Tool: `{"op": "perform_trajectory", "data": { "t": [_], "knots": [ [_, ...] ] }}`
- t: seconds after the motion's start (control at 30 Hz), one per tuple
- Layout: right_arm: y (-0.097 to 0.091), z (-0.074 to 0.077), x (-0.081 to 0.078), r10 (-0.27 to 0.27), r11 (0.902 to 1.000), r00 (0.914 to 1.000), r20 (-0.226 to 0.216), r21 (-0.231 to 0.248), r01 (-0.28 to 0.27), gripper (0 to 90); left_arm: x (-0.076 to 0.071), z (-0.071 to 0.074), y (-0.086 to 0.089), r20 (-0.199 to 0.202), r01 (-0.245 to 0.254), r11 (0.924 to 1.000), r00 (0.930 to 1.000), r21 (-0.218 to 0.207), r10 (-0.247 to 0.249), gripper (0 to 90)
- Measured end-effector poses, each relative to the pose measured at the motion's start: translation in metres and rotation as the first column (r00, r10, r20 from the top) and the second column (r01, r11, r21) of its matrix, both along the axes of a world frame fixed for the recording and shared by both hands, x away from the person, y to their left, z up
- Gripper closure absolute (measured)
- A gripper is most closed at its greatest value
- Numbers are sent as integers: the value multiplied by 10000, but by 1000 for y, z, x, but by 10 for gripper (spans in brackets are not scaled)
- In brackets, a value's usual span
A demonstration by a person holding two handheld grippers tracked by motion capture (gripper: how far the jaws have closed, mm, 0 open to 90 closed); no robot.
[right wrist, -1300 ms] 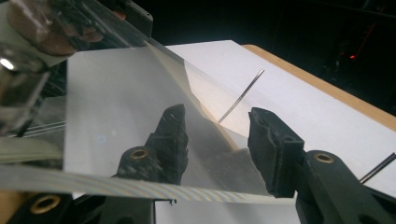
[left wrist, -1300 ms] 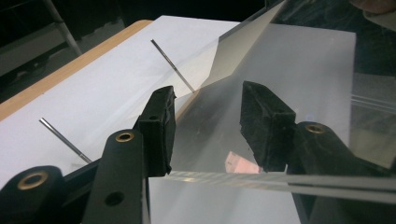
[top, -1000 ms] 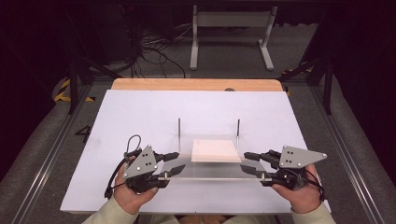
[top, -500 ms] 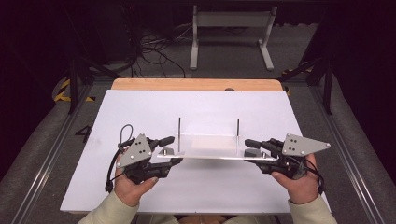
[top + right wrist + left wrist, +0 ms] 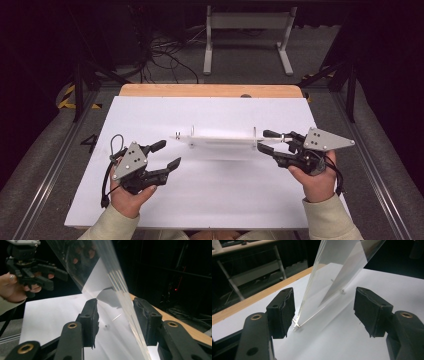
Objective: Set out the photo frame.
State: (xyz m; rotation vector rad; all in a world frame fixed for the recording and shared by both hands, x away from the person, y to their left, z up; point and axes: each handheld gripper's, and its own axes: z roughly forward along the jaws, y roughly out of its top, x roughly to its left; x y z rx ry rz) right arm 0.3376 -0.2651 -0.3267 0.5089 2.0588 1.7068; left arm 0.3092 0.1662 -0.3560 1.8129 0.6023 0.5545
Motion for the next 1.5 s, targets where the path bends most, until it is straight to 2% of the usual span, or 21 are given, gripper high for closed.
{"op": "perform_trajectory", "data": {
  "t": [0.17,0.2,0.33,0.43,0.63,0.83,1.0,1.23,1.5],
  "knots": [
    [0,1,9,-175,9995,9997,190,266,170,552,-1,-7,5,-175,-168,9998,9997,54,169,340],
    [0,2,13,-257,9992,9991,336,299,247,554,-1,-8,6,-173,-204,9998,9996,64,205,340],
    [0,6,22,-500,9982,9981,364,335,488,554,-1,-13,11,-343,-318,9995,9989,21,318,340],
    [1,8,28,-609,9974,9973,419,403,593,554,0,-21,15,-605,-417,9990,9973,162,426,339],
    [1,11,37,-816,9960,9955,479,415,796,553,3,-27,22,-792,-578,9983,9952,66,581,339],
    [2,14,46,-1186,9922,9918,465,429,1167,552,6,-35,22,-1170,-461,9989,9921,-21,456,339],
    [2,18,57,-1290,9909,9909,396,440,1272,552,8,-37,21,-1203,-425,9991,9918,87,433,337],
    [4,20,68,-1594,9862,9867,312,511,1577,543,11,-43,19,-1448,-404,9988,9885,258,438,344],
    [4,22,78,-1802,9823,9834,230,558,1787,537,13,-45,20,-1564,-251,9996,9873,151,272,341]
  ]
}}
